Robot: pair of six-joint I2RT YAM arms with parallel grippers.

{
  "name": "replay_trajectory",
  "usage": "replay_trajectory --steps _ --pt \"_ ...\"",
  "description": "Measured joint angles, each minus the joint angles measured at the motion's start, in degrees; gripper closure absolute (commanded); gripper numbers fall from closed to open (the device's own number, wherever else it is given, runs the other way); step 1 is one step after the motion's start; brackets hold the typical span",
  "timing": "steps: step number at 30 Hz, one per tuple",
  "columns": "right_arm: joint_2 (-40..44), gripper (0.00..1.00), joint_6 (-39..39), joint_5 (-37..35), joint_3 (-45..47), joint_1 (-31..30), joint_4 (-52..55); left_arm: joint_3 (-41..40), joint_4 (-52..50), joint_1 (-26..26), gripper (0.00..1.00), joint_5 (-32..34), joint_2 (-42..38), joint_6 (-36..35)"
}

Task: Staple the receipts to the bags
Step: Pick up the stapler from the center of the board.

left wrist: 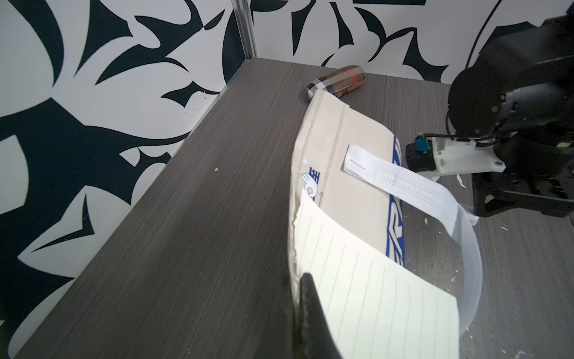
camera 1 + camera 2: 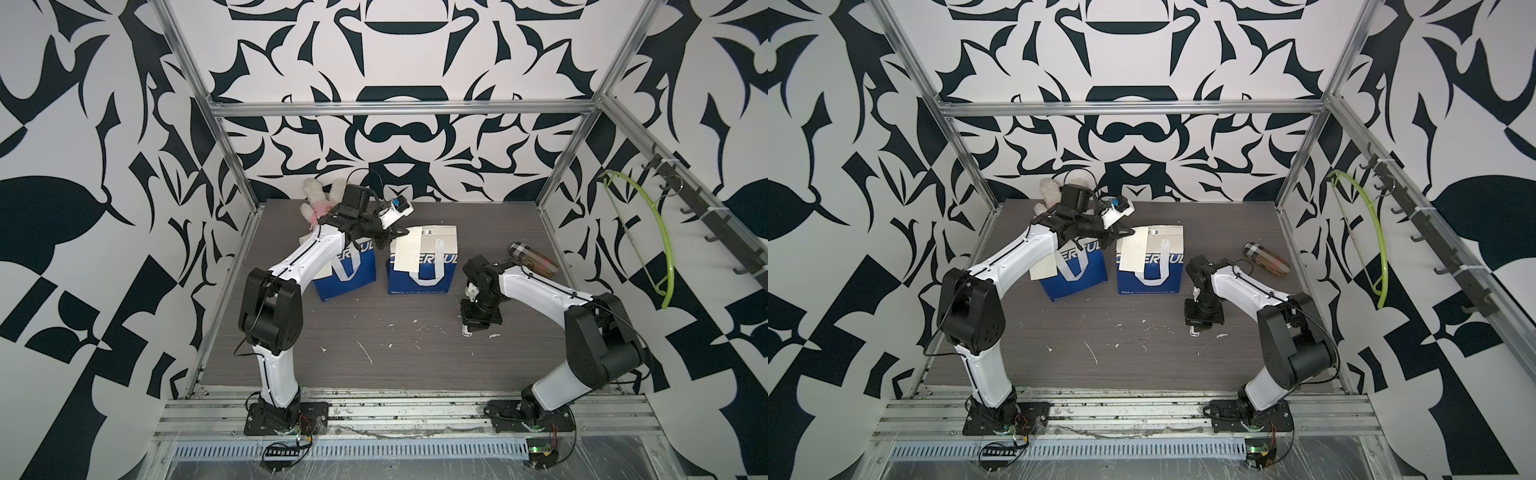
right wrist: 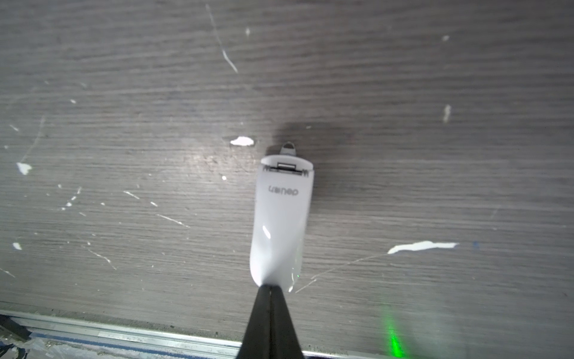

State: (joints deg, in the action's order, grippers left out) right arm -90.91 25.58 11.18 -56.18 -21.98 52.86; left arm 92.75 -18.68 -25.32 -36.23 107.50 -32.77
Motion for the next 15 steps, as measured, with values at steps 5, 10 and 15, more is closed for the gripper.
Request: replay_trajectory --steps 5,10,15 --pt "0.68 0.90 -0.02 0.33 -0.04 -0.02 -0.02 0.00 0.00 0.00 1.00 0.02 0.00 0.00" --pt "4.13 0.57 0.57 0.87 -1.51 -0.02 0.09 0.00 0.00 0.00 1.00 0.02 0.00 0.00" --pt "6.80 0.48 0.48 -0.39 -3.87 -0.02 0.81 0.00 0.00 0.00 1.00 0.02 0.00 0.00"
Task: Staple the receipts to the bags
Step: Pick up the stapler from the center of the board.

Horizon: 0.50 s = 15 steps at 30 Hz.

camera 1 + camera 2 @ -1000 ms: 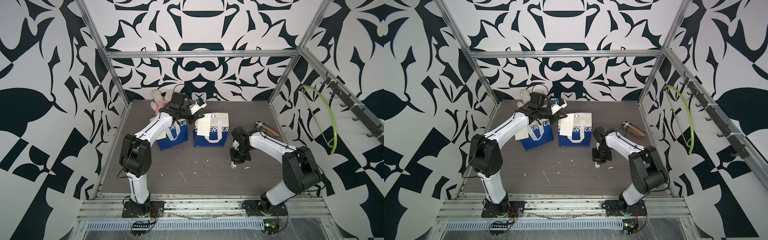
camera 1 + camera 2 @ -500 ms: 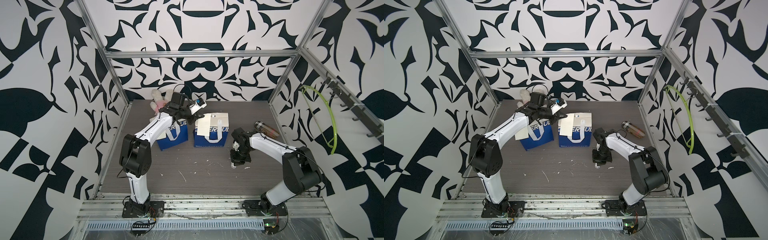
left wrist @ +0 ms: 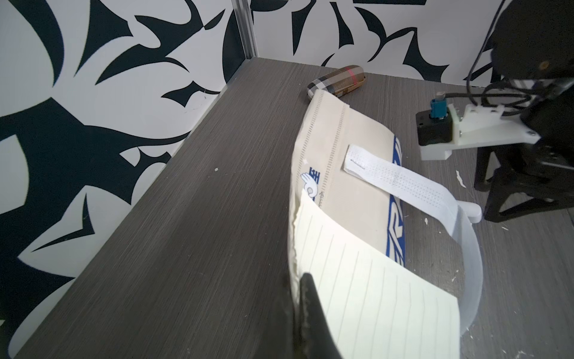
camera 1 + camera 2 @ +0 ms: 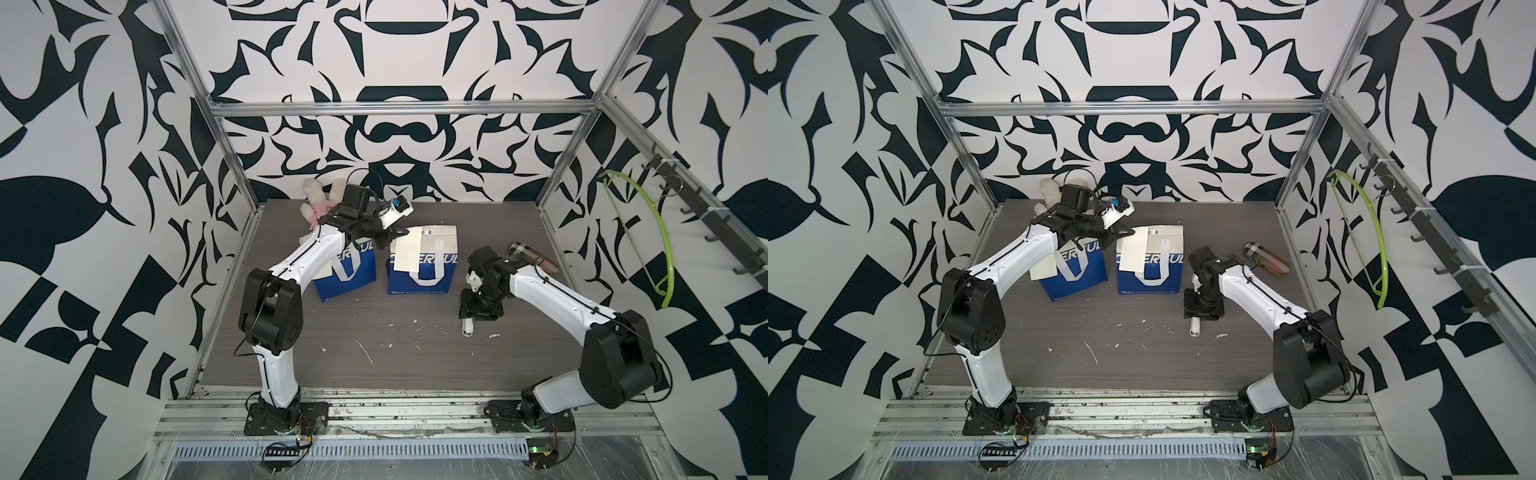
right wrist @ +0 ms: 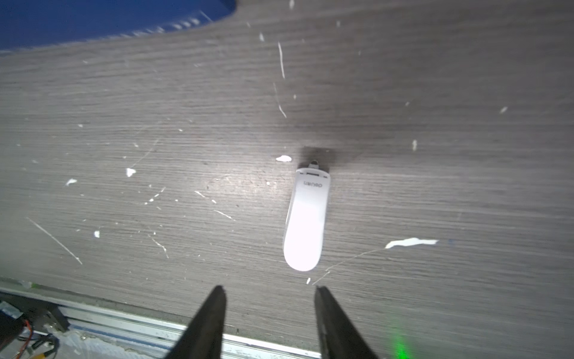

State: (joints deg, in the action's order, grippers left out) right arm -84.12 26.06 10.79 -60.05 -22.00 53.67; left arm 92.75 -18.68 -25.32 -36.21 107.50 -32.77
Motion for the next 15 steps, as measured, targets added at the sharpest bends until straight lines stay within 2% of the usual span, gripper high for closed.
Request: replay_trajectory --steps 10,15 --pt "-6.40 0.49 0.55 -4.31 0.17 0.00 -2.64 0.00 0.00 0.00 1.00 -0.02 0.00 0.00" --pt "-11.67 0.57 0.28 -4.61 0.17 -0.33 -5.44 0.00 0.00 0.00 1.00 0.00 0.00 0.00"
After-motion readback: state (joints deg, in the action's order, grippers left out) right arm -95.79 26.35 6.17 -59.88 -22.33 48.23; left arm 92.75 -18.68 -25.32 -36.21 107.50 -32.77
